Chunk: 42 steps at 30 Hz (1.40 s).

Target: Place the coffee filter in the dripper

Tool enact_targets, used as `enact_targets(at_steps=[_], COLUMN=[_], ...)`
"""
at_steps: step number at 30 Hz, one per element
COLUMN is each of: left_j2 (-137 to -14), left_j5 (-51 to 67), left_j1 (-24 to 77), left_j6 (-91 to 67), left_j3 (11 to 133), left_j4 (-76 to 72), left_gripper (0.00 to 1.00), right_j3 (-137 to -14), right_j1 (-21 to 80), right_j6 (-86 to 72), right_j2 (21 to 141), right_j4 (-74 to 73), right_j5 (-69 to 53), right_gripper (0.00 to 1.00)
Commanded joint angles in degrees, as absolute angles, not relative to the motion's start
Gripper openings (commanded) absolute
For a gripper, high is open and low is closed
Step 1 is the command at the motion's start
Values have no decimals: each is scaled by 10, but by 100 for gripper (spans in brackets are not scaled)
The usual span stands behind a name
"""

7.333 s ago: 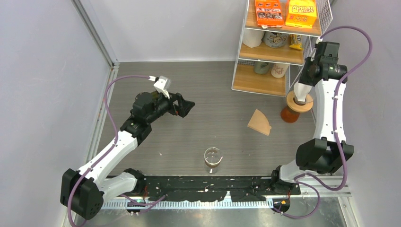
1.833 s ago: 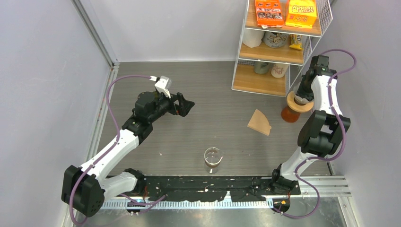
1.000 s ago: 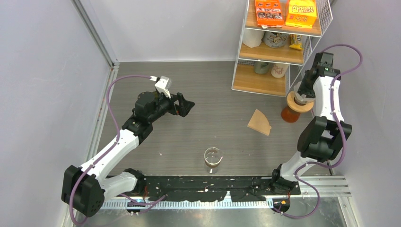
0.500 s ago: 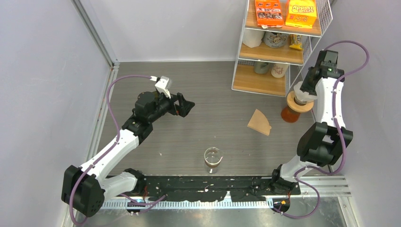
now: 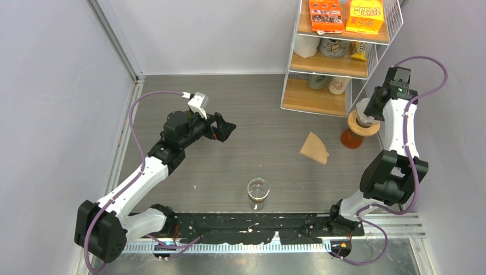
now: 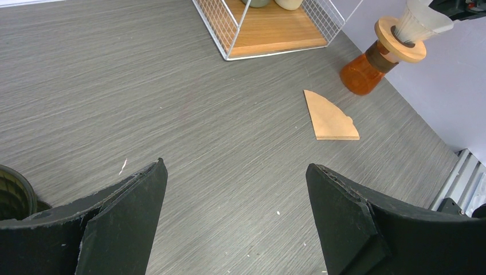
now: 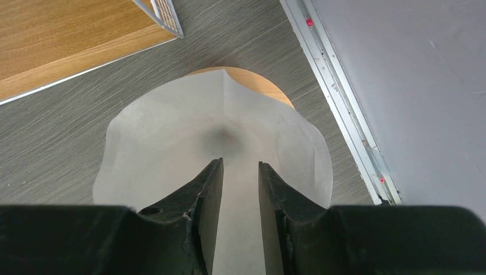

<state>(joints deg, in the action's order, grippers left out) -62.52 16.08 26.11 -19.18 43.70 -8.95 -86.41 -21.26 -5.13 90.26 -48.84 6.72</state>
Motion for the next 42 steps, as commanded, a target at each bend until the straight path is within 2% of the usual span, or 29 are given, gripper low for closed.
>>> enact_targets(at_steps=[1,9,11,12,13,14,15,16,17,23,28,33,37,42], left_j2=[-624,-623,-621,-619,-619,-617,-615,-612,-610,-616,-618,-610,-599,-574], left_j5=[164,166,167,168,170,172,174,174,173,134,97,41,29,-4], left_j1=[258,258,258,258,258,258,258,258,258,258,258,258,258,258], left_j6=[-190,-192,-194,-195,-197,-198,-199,-200,-200,-201,-212,-236,-263,-291], left_j3=[458,459,459,459,460,460,462,462,462,485,506,522,515,481], left_j4=[-100,-99,-98,-97,-97,-96,-93,-91,-90,-51,5,94,142,187], left_gripper=[100,100,100,100,100,100,100,100,100,100,100,99,99,100], right_j3=[-873,-938,-944,-940,-937,-929,-923,-911,-902,-793,-722,-642,-560,-479], right_j1=[-216,-216,-216,-216,-216,-216,-216,-216,-216,-194,-74,76,122,132], right_j6=[-52,-58,-62,-65,-66,-68,-71,-73,-79,-86,-93,-107,-123,-129], right_j2=[893,867,844,835,814,804,780,766,738,618,564,559,552,541], right_j4=[-464,-503,-512,-512,-512,-510,-510,-506,-501,-453,-421,-371,-302,-233], right_j5=[57,61,66,67,67,67,64,61,54,31,59,142,146,126], right_gripper=[35,36,39,45,61,70,87,95,98,96,95,95,96,96])
